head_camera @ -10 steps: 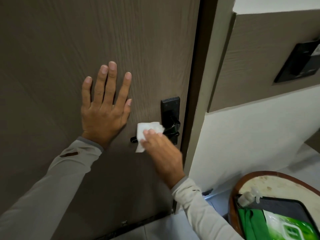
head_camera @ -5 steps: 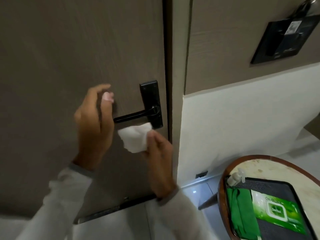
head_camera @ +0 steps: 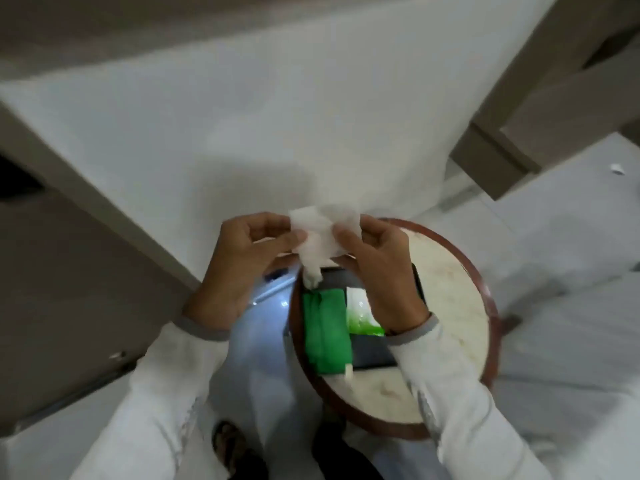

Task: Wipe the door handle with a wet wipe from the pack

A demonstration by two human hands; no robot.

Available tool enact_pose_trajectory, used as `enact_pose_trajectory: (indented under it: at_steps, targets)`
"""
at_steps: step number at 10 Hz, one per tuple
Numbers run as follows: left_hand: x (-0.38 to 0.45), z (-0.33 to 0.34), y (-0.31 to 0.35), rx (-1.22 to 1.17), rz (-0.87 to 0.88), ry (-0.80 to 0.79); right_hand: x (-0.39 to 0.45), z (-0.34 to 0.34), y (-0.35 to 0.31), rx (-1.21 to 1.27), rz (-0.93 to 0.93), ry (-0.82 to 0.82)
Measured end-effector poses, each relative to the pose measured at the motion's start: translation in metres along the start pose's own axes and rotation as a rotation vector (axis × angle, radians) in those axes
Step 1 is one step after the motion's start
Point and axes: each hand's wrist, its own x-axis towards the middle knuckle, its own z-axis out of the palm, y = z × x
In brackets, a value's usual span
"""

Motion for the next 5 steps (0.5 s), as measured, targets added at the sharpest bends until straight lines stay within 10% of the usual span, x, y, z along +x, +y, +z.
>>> enact_pose_trajectory:
  at_steps: [3, 5]
  targets:
    - [0.043, 0.098, -0.285, 0.273, -0.413, -0.054, 0.018, -0.205, 0.231, -0.476, 0.545, 0.194]
    - [0.043, 0.109, -0.361, 0.506, -0.5, -0.074, 0.013, -0.239, 0.281, -0.668, 0.674, 0.215]
